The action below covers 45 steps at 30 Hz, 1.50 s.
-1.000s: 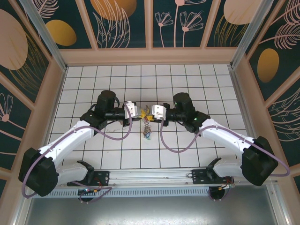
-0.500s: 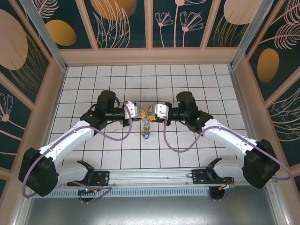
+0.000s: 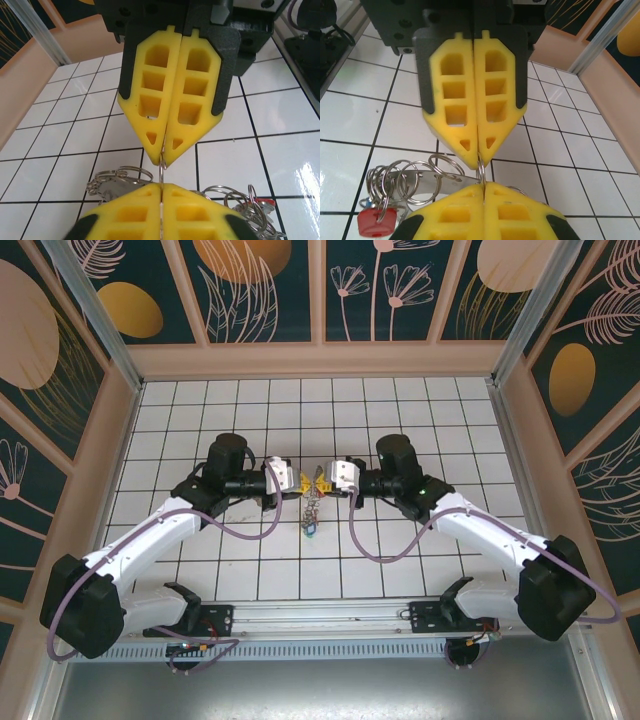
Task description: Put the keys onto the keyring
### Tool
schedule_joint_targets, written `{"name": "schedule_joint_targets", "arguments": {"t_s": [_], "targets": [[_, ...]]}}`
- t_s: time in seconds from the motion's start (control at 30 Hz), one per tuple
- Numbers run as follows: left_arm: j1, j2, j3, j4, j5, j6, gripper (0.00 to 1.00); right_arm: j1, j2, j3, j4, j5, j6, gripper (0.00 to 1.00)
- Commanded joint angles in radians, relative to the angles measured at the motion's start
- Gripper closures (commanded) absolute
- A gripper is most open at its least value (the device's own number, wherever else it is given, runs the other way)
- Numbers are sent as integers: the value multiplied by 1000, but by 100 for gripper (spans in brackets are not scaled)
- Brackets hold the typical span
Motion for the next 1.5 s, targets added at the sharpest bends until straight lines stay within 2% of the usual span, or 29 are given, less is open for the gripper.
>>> {"name": "schedule_joint_targets", "arguments": {"t_s": [0.0,0.53,1.13,1.47], "targets": [[-8,-19,-15,77,33,-40,80,-2,-29,-41,151,-40,61,100],[-7,6,-18,70,36,-49,77,-3,-58,-94,250,-33,112,100],[-8,23,-10,74,29,-48,83,-3,-64,-123,317,-37,148,100],[-7,22,-12,75,15,-50,83,-3,-70,-137,329,-24,159,100]]}}
